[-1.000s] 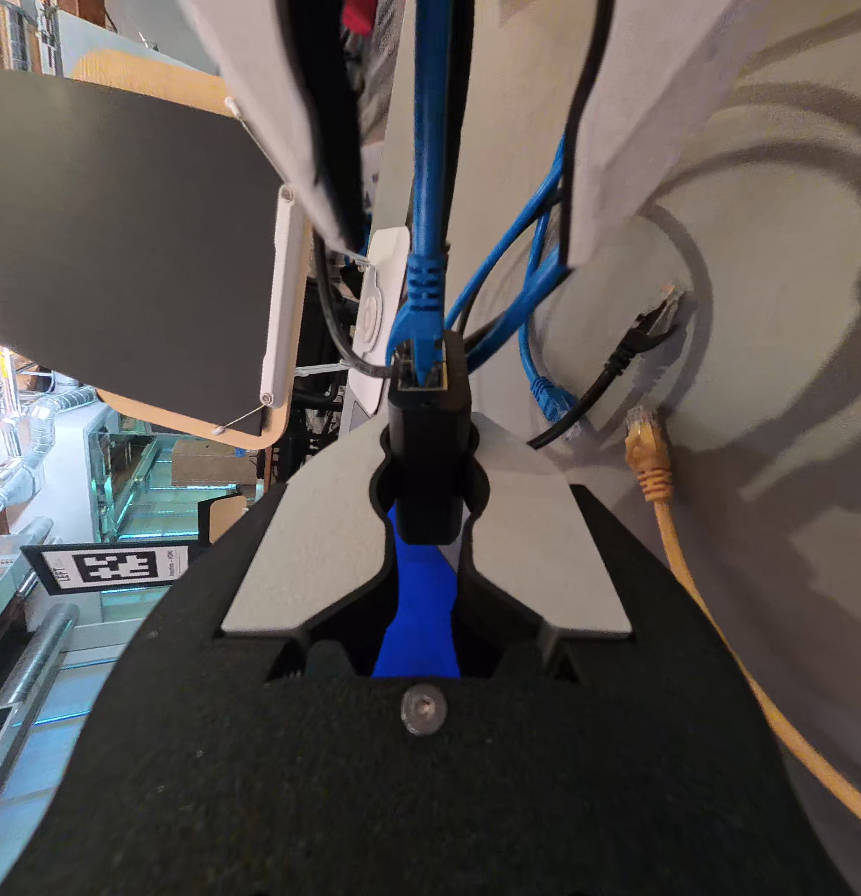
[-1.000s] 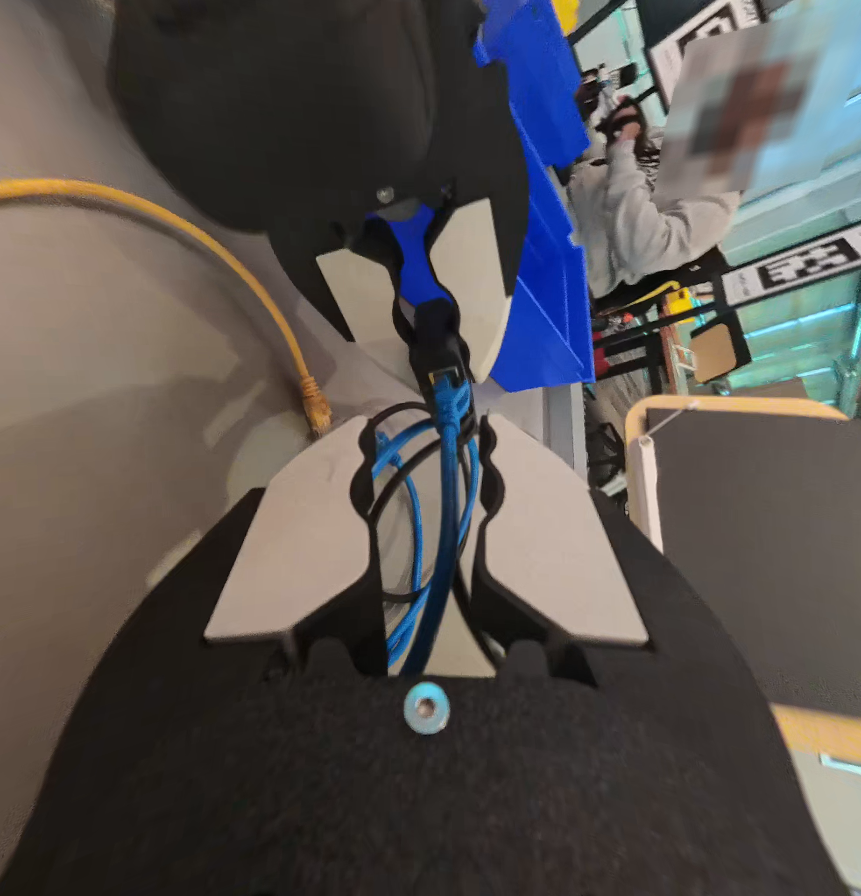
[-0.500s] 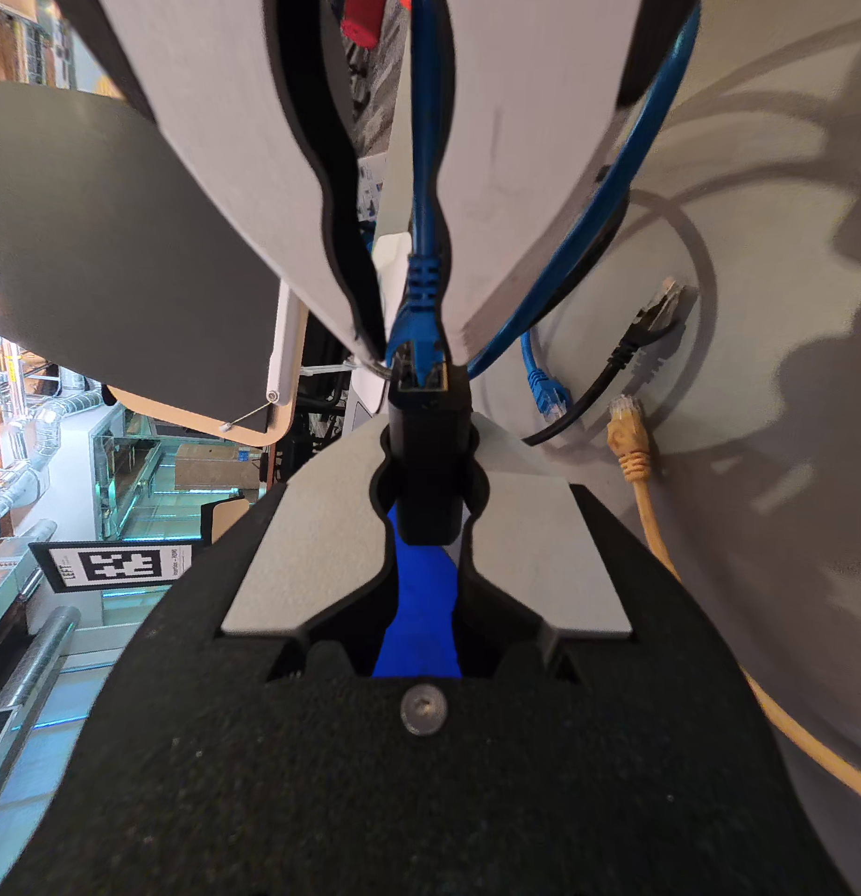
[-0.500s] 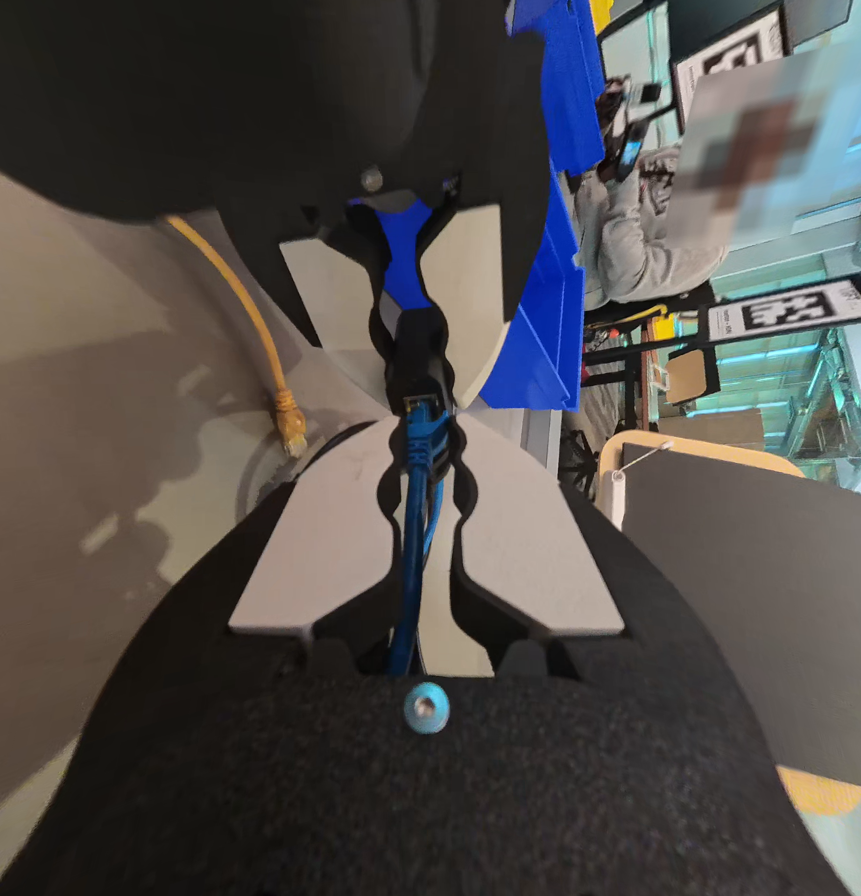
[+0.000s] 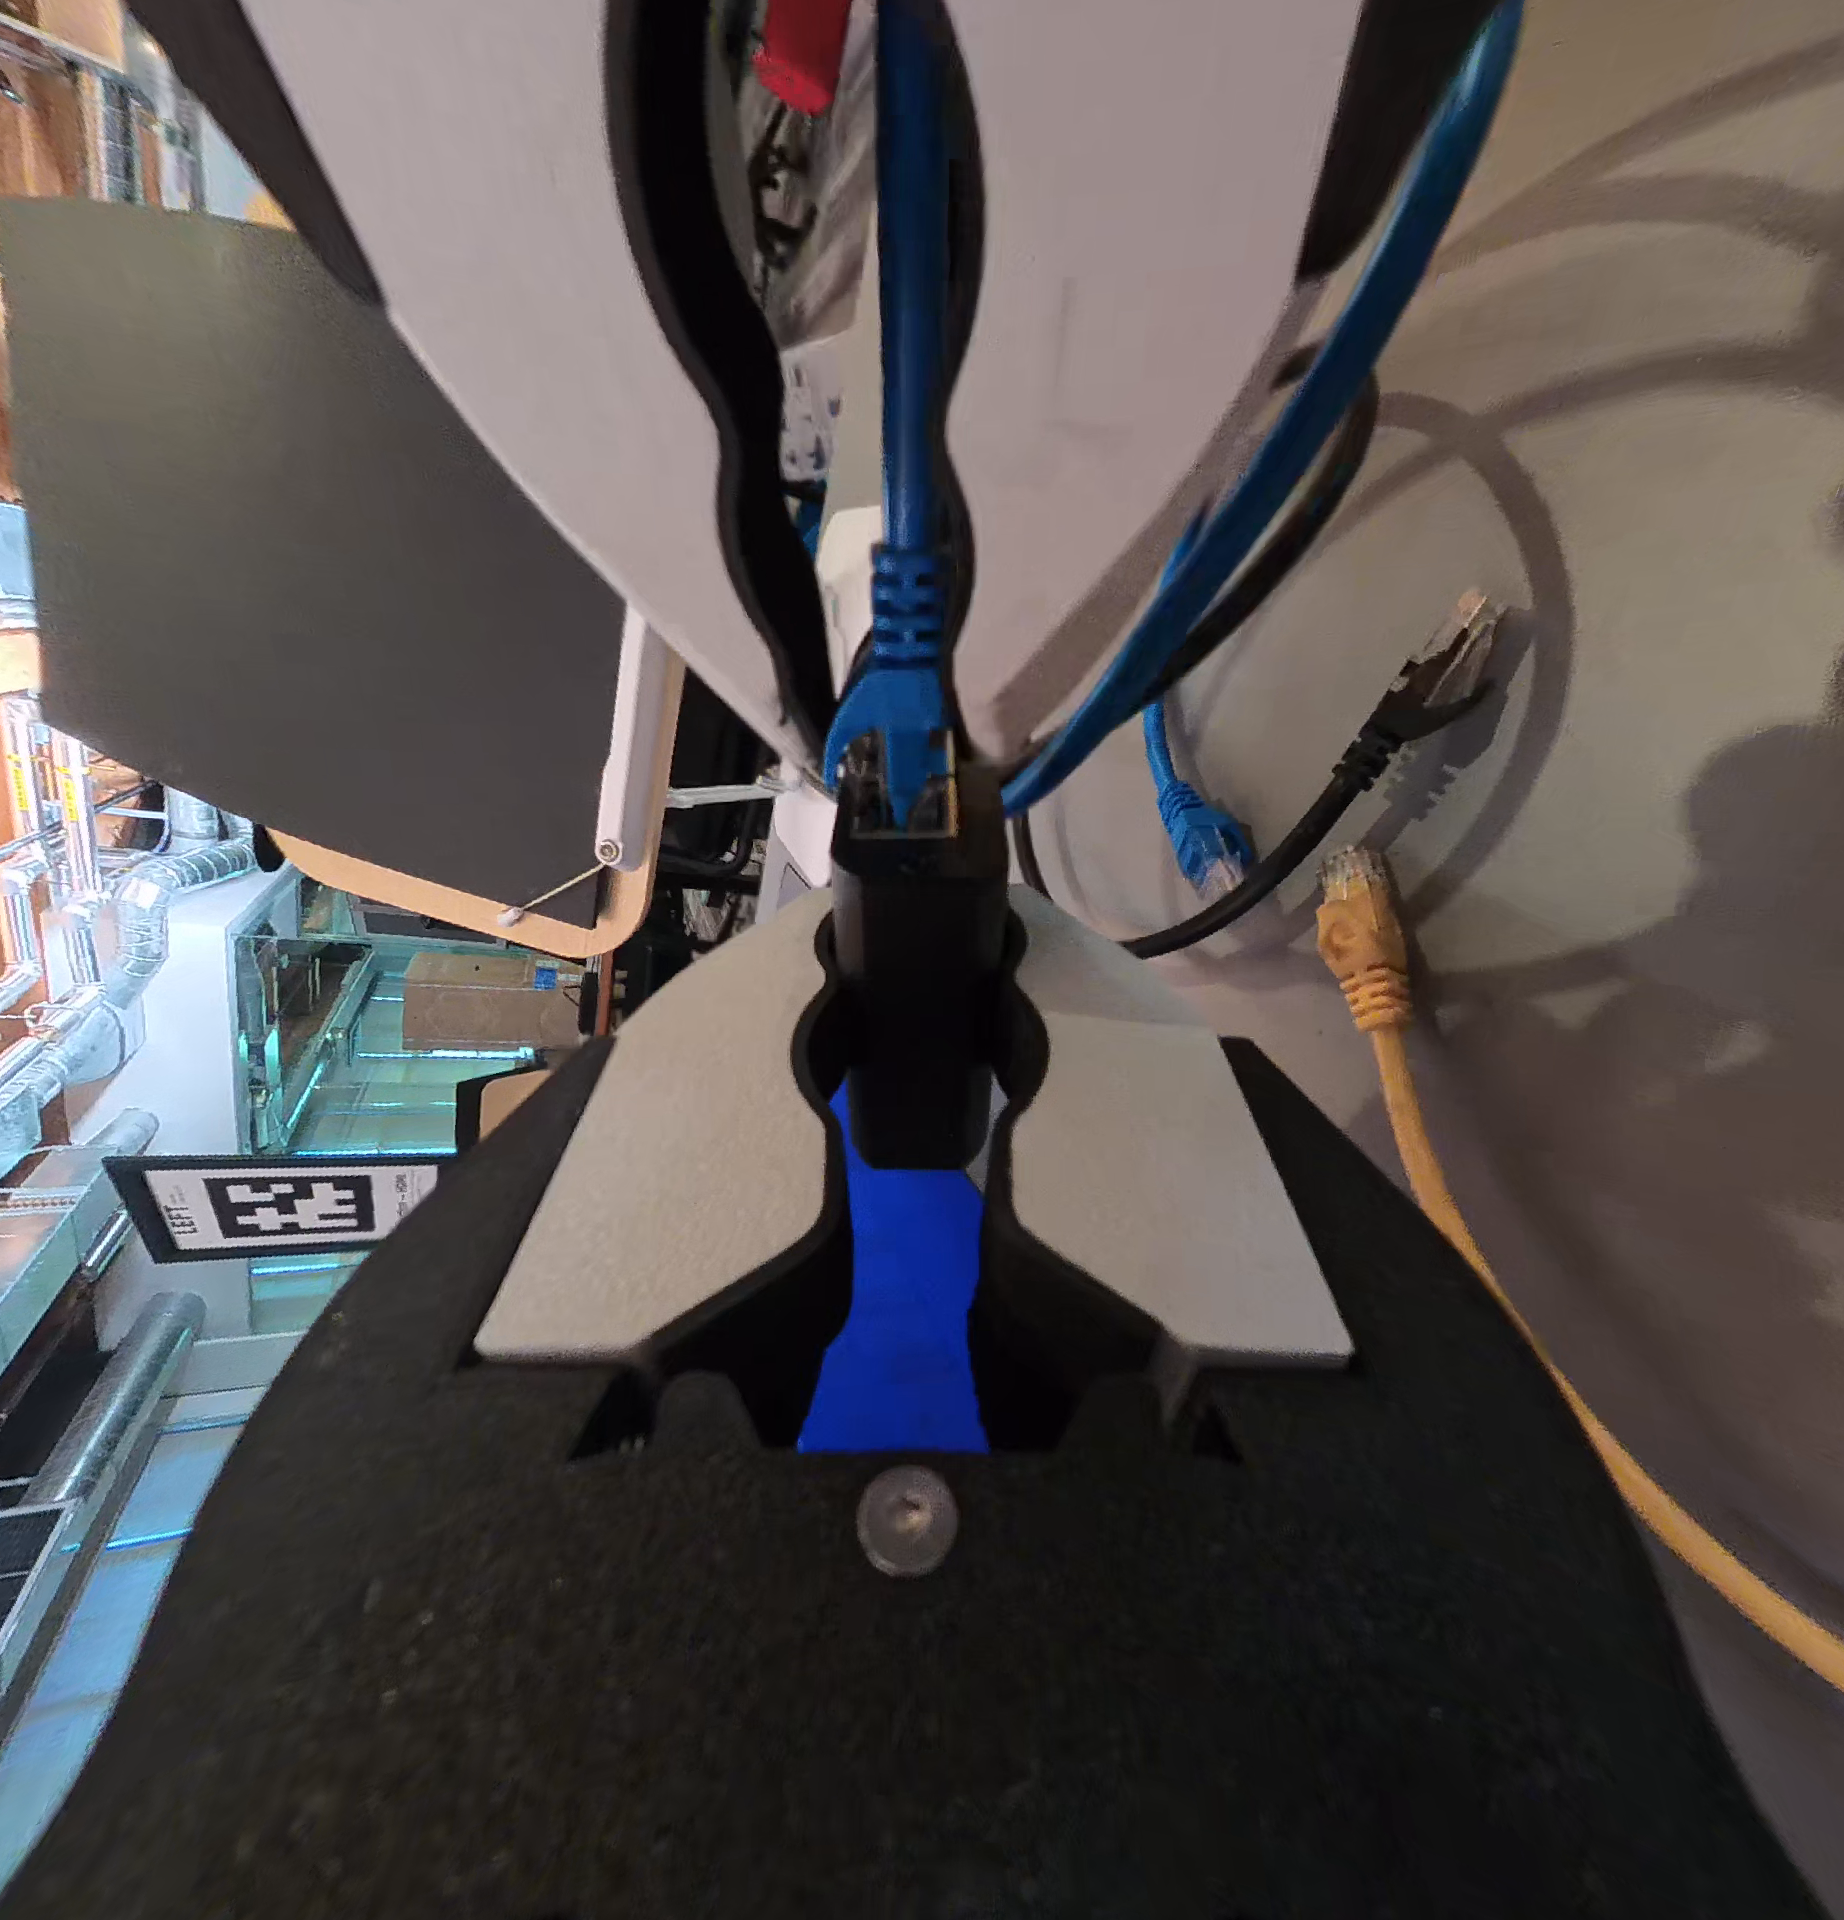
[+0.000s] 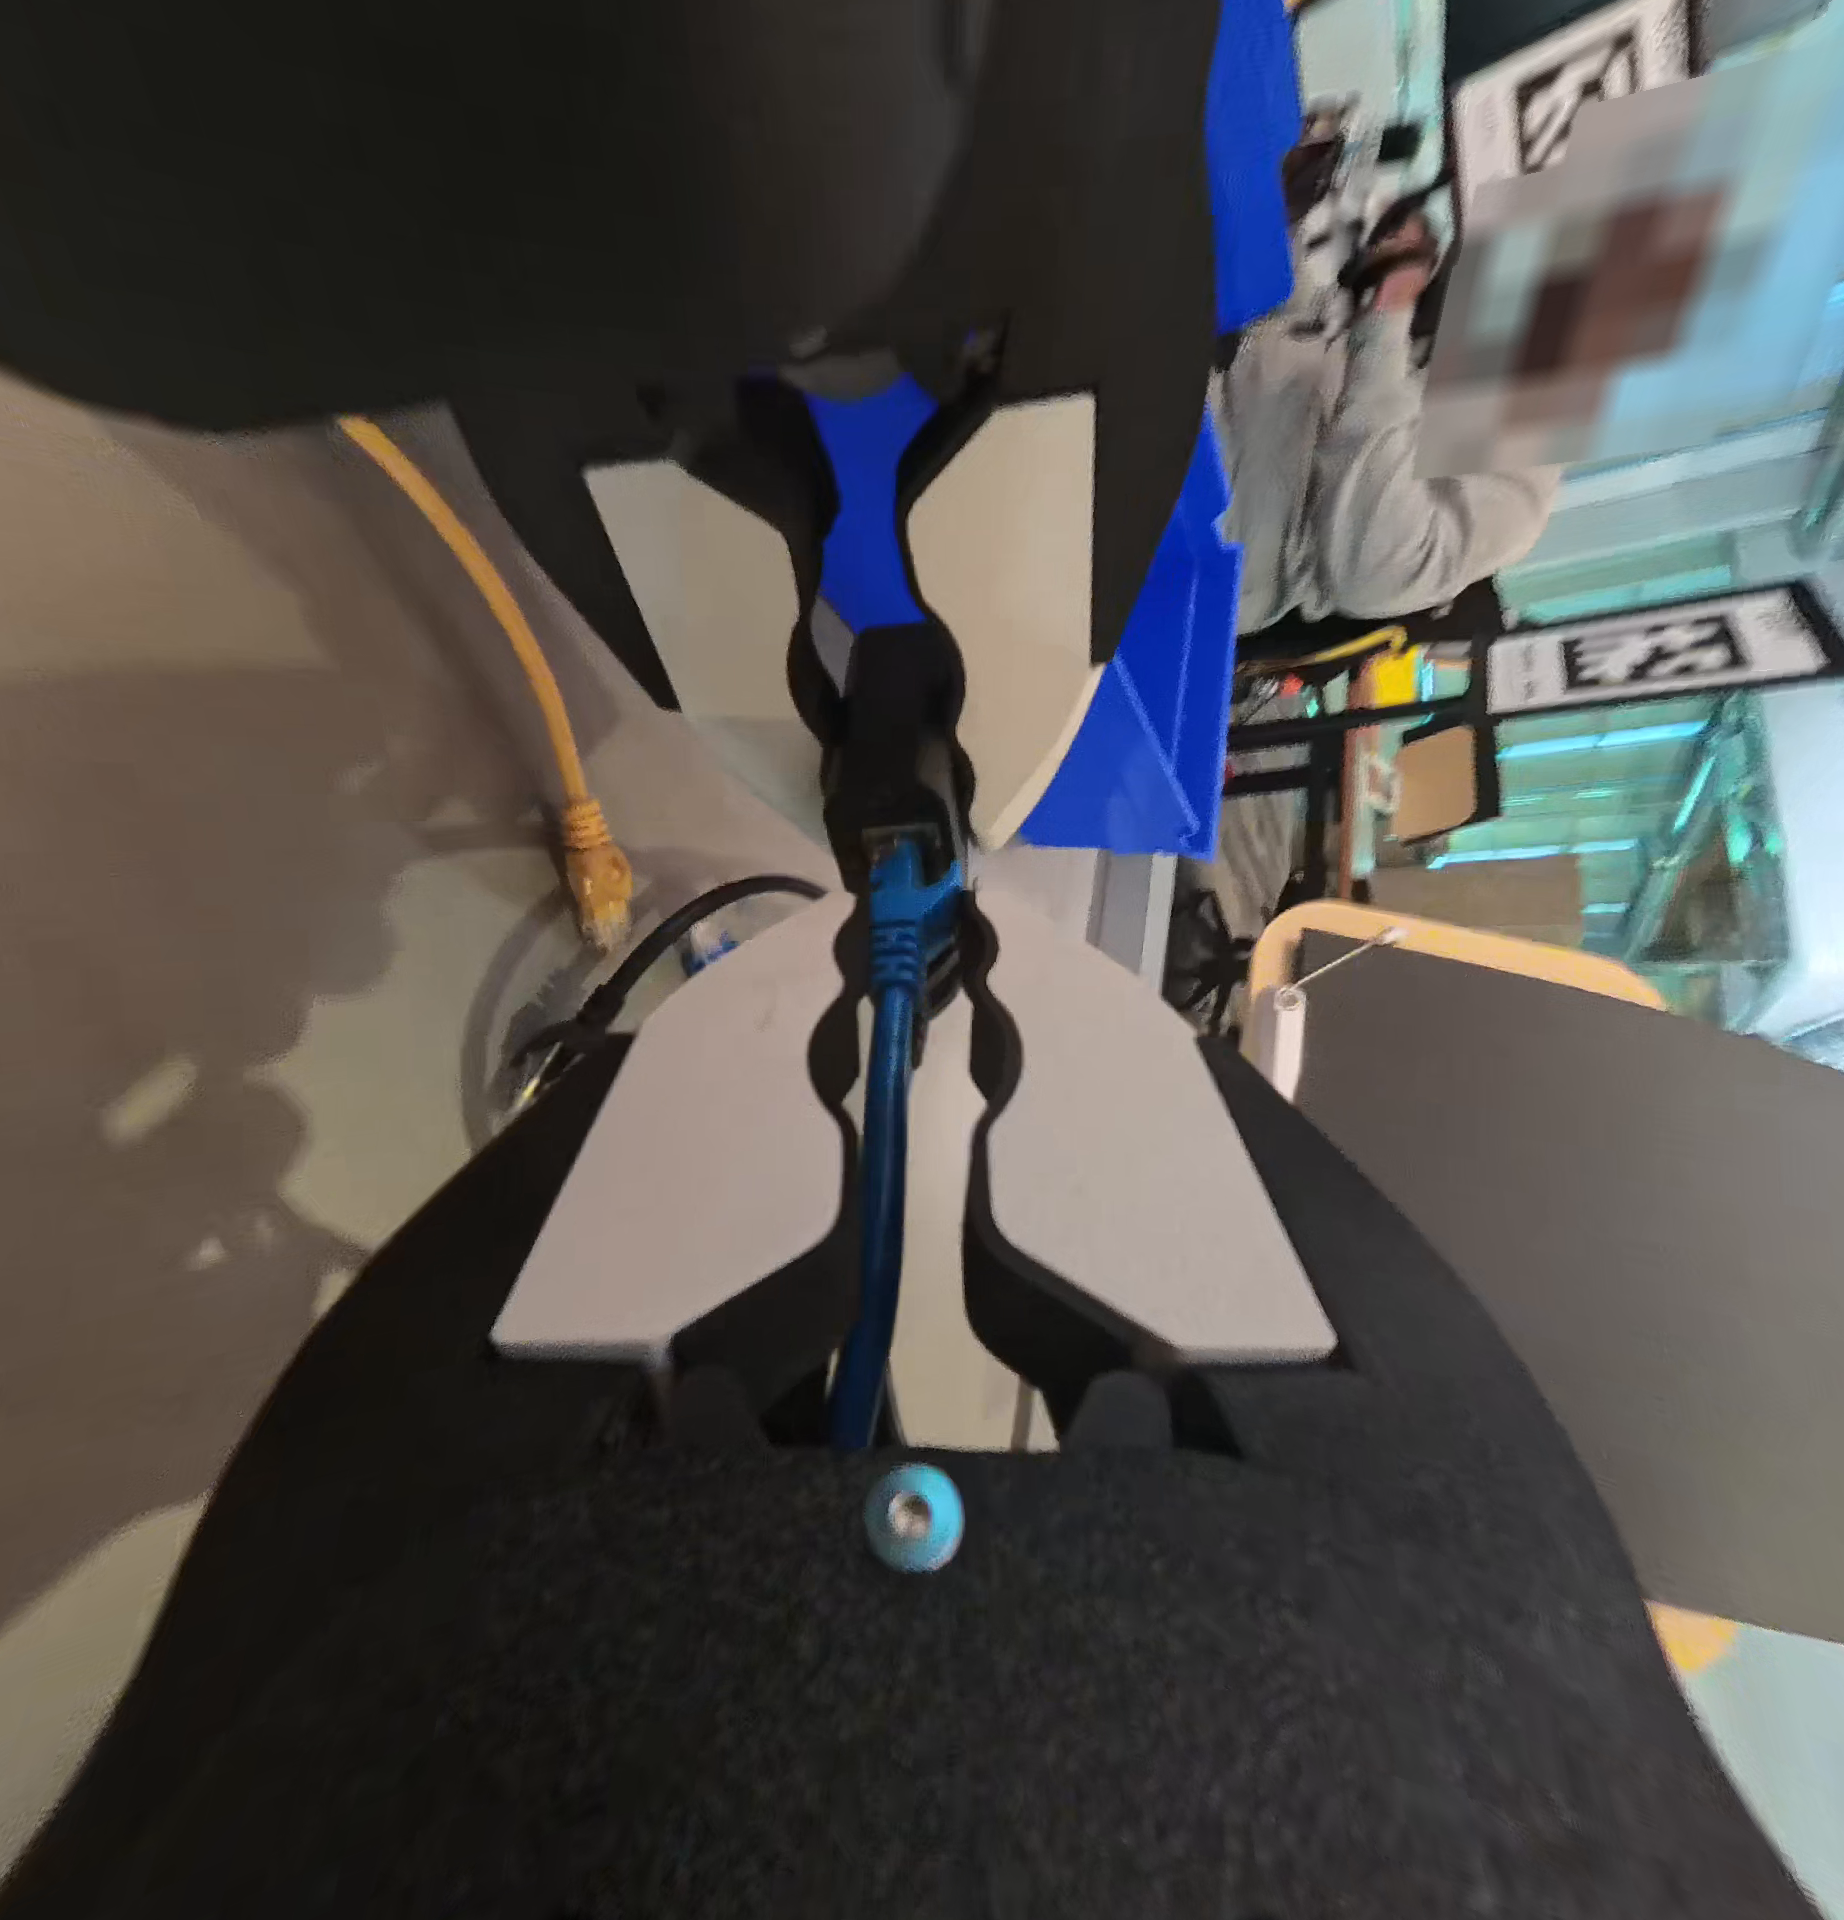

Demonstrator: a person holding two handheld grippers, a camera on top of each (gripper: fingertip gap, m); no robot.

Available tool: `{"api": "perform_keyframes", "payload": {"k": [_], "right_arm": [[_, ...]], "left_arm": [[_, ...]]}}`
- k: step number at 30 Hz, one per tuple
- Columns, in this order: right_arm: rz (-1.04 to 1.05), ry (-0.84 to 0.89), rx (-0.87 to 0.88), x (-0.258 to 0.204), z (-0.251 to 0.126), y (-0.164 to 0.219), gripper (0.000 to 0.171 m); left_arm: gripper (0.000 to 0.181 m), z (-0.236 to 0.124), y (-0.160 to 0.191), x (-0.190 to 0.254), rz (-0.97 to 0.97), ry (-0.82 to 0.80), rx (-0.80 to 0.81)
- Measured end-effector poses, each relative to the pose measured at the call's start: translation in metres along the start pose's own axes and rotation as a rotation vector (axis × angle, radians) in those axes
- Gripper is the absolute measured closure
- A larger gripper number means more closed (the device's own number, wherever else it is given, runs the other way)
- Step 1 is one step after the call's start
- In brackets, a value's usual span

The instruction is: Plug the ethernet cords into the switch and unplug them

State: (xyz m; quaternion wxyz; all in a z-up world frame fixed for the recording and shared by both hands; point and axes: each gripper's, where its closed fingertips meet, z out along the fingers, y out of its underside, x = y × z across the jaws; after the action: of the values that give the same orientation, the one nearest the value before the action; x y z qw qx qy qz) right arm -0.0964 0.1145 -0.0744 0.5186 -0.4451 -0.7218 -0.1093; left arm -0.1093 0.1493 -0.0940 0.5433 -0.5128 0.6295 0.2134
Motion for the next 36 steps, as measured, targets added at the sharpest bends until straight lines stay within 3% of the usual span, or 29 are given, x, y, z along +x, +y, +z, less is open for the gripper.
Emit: {"api": "perform_keyframes", "payload": {"k": [4,25,30,35,36], "right_arm": [[0.003,0.036,0.042,0.005,-0.005,-0.006,0.153],[0.041,-0.153,-0.057,-0.017,-0.002,0.004,0.157],[0.181,-0.103,-0.087,-0.008,-0.002,0.009,0.156],[0.551,-0.128,-0.018,-0.001,-0.016,-0.003,0.16],[0.647,-0.153,-0.03,-0.002,-0.018,-0.001,0.153]], "left_arm": [[0.157,-0.001,0.0,-0.003,-0.007,-0.001,0.005],[0.156,0.004,-0.003,0.013,-0.02,0.032,0.003],[0.156,0.011,-0.003,0.007,-0.064,0.033,-0.009],[0.157,0.011,0.005,-0.002,0.047,-0.104,-0.043],[0.157,0.01,0.007,-0.005,0.043,-0.115,-0.046]]}}
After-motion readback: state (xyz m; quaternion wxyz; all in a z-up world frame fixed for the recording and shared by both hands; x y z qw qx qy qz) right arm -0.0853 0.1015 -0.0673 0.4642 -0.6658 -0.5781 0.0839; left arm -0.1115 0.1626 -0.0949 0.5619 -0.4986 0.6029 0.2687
